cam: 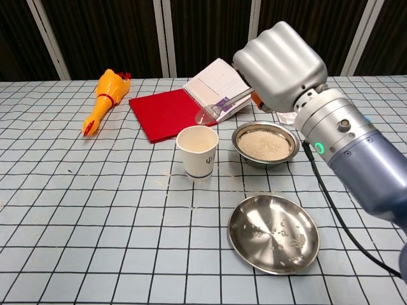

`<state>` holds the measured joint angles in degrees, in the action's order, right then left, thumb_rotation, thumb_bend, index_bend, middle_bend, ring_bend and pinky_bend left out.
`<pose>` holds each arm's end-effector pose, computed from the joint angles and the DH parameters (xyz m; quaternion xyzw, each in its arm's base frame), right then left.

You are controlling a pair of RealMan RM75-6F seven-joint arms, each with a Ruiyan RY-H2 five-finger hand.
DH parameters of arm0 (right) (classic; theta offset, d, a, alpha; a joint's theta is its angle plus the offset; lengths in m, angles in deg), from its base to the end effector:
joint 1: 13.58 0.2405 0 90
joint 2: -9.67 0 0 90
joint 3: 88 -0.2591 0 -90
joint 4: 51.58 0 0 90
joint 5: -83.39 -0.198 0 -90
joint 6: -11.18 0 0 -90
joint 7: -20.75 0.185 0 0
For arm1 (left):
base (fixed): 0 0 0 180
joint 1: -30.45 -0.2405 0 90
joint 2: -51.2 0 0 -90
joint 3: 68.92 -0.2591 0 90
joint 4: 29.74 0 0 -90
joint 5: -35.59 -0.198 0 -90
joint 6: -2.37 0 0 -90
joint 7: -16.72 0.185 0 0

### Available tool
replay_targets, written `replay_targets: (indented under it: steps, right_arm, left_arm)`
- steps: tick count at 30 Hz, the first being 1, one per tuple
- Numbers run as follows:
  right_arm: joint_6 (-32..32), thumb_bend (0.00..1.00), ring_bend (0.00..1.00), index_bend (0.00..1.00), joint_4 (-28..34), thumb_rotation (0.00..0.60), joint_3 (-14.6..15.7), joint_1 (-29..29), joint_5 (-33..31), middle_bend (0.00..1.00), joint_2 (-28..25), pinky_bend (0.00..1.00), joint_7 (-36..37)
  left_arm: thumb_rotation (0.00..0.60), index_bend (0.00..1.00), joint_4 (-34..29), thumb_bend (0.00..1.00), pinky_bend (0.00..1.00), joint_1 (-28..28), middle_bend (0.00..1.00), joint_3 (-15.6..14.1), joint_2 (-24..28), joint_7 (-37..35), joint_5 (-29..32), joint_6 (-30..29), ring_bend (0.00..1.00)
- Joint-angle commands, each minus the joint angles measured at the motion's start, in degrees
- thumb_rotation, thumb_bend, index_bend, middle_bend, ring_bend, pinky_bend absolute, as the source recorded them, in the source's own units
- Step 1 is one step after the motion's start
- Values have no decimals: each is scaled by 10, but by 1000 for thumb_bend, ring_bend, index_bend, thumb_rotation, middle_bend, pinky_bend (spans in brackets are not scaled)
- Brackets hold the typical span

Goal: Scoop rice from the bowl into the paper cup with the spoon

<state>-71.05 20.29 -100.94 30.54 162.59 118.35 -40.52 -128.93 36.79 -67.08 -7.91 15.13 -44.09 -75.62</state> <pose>-0.0562 -0.3618 -0.0228 0.6813 -0.0158 0.3731 0.6296 -0.3144 0.2217 0.1708 -0.5805 -0.4626 -0.3540 0.5690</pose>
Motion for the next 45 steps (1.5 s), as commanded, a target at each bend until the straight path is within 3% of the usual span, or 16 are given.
replay_targets:
  steps: [1, 4, 14, 24, 30, 37, 45]
  right_arm:
    - [-10, 501, 980, 669, 75, 600, -22, -33, -43, 922, -22, 885, 23]
    - [-18, 501, 980, 669, 123, 600, -13, -58, -54, 922, -51, 885, 27]
    - [-28, 501, 980, 669, 249, 600, 90, -147, -37, 922, -177, 884, 65]
    - [-23, 501, 981, 669, 255, 600, 164, -193, -14, 922, -171, 884, 63]
    - [-12, 501, 980, 669, 239, 600, 178, -203, -8, 922, -142, 885, 41]
    - [2, 502, 980, 665, 212, 600, 158, -207, -29, 922, -96, 885, 18]
    - [11, 501, 978, 427, 200, 600, 141, -210, -58, 922, -80, 885, -19]
  left_arm:
    - [600, 0, -1, 0, 0, 0, 0, -1, 1, 0, 0, 1, 0]
    - [600, 0, -1, 0, 0, -1, 0, -1, 1, 1, -2, -2, 0]
    - [600, 0, 1, 0, 0, -5, 0, -2, -4, 9, -9, -14, 0]
    - [600, 0, 3, 0, 0, -10, 0, -1, -10, 18, -10, -26, 0]
    - [600, 0, 6, 0, 0, -11, 0, 0, -11, 19, -6, -26, 0]
    - [600, 0, 6, 0, 0, -10, 0, 2, -10, 17, -2, -22, 0]
    - [600, 0, 7, 0, 0, -8, 0, 4, -8, 14, 3, -18, 0]
